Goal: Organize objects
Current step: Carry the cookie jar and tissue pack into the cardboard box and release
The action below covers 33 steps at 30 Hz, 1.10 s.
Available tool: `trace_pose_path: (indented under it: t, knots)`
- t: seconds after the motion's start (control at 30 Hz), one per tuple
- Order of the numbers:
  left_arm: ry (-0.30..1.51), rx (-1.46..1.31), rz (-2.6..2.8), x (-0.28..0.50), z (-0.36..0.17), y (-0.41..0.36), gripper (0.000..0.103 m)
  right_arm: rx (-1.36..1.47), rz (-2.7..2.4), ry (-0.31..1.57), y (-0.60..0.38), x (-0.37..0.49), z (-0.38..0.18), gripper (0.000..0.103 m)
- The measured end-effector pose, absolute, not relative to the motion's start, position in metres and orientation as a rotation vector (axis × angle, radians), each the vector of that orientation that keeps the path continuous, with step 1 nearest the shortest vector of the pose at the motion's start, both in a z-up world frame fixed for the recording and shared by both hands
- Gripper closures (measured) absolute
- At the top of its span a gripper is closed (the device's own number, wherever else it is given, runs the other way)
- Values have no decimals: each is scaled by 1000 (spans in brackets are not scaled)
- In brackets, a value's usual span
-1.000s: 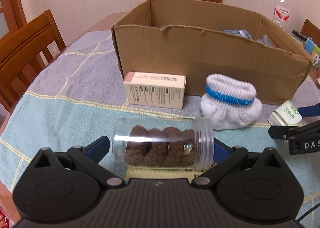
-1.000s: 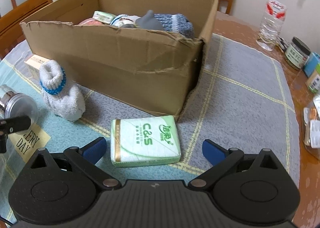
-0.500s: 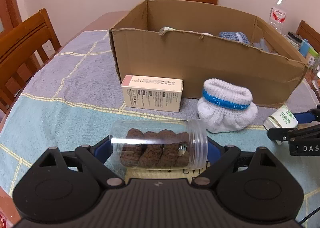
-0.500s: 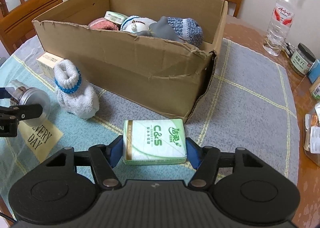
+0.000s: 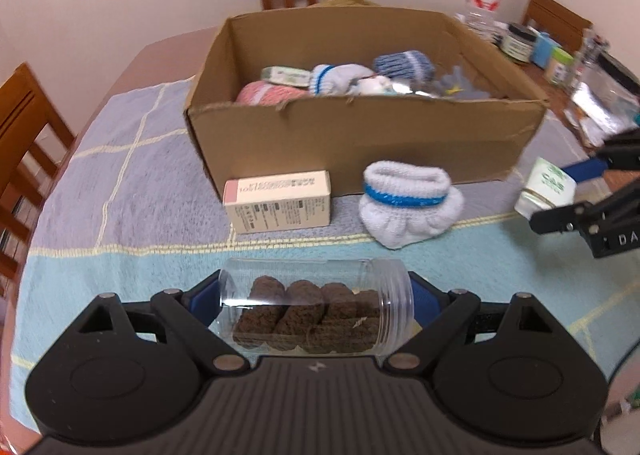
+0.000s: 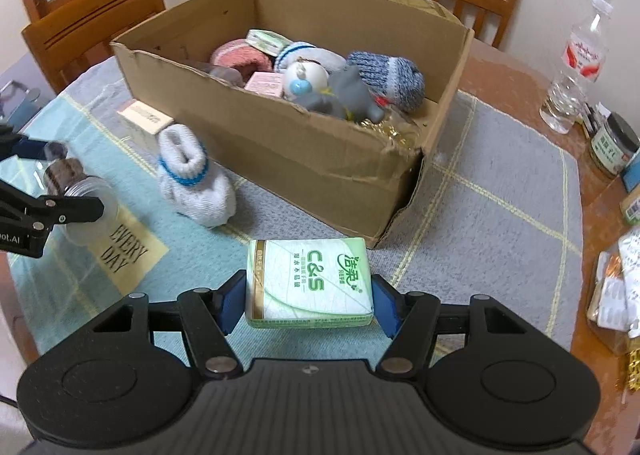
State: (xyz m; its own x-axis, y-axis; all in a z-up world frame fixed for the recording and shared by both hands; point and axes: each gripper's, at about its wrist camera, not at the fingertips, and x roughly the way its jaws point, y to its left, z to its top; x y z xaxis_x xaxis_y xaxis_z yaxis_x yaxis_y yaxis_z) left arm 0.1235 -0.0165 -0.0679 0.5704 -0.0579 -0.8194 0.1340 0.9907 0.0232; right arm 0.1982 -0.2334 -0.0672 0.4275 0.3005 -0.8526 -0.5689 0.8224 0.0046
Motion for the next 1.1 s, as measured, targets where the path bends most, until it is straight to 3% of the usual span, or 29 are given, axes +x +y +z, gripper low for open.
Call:
trace_pose_path:
  t: [0.5, 0.9, 1.1]
  knots:
    - [814, 188, -324, 176, 41, -26, 12, -306, 647, 868, -213, 206, 16, 34]
    - [810, 203, -267, 275, 31, -20, 10, -231, 566, 812, -205, 238, 41, 34]
    - [827, 210, -242, 287, 19, -6, 7, -227, 540, 819, -198, 246, 42, 34]
